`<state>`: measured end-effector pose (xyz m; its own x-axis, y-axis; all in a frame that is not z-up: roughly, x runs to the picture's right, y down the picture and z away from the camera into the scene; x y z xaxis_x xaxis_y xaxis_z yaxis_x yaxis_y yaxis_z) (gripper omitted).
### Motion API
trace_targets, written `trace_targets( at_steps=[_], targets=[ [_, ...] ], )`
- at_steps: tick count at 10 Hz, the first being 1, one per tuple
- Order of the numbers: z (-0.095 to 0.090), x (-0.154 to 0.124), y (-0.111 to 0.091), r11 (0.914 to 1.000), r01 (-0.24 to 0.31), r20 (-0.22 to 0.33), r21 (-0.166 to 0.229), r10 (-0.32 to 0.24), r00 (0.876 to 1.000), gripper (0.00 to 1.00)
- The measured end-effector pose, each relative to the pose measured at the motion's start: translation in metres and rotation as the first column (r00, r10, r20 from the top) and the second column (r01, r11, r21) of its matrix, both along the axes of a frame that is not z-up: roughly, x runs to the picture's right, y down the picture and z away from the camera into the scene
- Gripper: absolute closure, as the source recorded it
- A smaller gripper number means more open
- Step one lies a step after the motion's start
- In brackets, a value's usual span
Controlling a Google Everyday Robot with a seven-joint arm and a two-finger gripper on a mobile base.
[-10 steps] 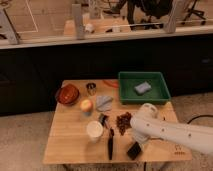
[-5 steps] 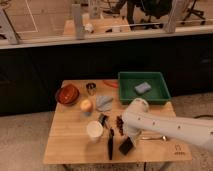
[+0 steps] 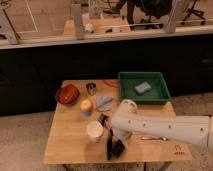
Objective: Wipe table surface with eraser
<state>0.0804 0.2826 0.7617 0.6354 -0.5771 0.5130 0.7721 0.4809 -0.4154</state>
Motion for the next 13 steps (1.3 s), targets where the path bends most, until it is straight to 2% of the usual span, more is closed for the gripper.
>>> trace_targets(
  at_steps=[2,5,8,9,11,13],
  targets=[
    [-0.017,0.005,0.020,0.9992,0.039,0.011,-0.006,-0.039,0.999,1.00],
    [-0.019,0.031,0.032,0.9989,0.048,-0.024,-0.003,-0.048,0.999,1.00],
    [-0.006,0.071,0.025,1.0000,-0.006,-0.098,-0.004,0.006,0.995,1.00],
    [-0.002,0.077,0.019,0.9997,-0.023,-0.113,-0.002,0.023,0.993,1.00],
    [0.009,0.077,0.002,0.9989,-0.045,-0.126,0.015,0.047,0.991,1.00],
    [0.012,0.060,-0.008,0.9984,-0.049,-0.114,0.028,0.052,0.992,1.00]
  ],
)
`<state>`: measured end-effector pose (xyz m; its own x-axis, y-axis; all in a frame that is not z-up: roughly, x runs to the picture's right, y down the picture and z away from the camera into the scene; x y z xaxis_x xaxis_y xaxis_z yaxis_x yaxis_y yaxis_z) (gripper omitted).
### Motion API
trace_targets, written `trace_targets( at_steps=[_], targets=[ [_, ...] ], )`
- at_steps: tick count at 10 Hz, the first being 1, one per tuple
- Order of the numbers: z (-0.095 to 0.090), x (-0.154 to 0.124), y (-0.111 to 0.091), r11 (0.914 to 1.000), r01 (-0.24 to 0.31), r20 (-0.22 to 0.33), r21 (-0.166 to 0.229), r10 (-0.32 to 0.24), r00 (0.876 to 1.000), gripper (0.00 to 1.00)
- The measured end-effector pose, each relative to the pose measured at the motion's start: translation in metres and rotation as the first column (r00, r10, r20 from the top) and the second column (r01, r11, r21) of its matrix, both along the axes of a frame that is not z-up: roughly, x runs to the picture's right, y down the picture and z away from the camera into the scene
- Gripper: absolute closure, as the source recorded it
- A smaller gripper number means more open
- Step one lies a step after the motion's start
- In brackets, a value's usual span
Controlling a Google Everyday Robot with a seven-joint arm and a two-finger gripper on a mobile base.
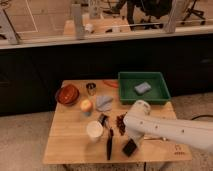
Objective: Wipe table surface with eraser
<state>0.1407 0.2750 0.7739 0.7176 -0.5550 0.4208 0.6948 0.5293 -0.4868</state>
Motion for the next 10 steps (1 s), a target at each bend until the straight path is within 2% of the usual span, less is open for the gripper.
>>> trace_targets(
  at_steps=[4,7,10],
  targets=[
    [-0.005,-0.052,-0.006,0.9985,0.051,0.068,0.021,-0.053,0.996,1.00],
    [-0.015,-0.062,0.002,0.9966,0.080,0.099,0.024,-0.081,0.992,1.00],
    [-0.036,-0.055,0.029,0.9932,0.115,0.102,0.018,-0.116,0.988,1.00]
  ],
)
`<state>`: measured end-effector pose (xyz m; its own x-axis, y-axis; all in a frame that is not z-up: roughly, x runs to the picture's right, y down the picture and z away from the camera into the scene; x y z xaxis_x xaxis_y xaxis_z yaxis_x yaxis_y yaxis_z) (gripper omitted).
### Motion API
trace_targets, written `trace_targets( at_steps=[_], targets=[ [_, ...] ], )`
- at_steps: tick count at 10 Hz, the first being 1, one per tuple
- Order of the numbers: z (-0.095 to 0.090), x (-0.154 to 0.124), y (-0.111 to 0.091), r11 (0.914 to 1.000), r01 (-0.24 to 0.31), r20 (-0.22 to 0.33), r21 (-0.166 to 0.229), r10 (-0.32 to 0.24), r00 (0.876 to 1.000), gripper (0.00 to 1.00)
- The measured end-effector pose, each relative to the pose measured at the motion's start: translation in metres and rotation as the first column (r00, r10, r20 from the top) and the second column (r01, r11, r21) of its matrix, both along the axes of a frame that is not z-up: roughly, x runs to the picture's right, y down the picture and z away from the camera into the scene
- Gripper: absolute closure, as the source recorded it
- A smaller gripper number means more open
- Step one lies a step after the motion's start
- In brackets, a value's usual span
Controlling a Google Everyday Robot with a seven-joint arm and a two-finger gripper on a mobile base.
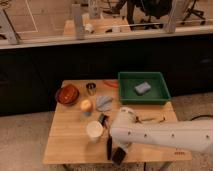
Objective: Wipe table surface with eraser
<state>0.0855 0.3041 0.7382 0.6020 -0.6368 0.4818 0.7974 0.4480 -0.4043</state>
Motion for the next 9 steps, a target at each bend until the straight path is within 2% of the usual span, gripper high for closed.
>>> trace_targets(
  at_steps=[2,5,7,9],
  targets=[
    [-0.002,0.019,0.009,1.0000,0.000,-0.031,-0.003,0.000,1.000,1.00],
    [0.012,0.049,0.004,0.9993,-0.036,-0.084,-0.014,0.035,0.996,1.00],
    [0.022,0.055,-0.009,0.9975,-0.070,-0.091,-0.012,0.069,0.993,1.00],
    [0.028,0.045,-0.023,0.9958,-0.089,-0.077,-0.021,0.088,0.993,1.00]
  ],
)
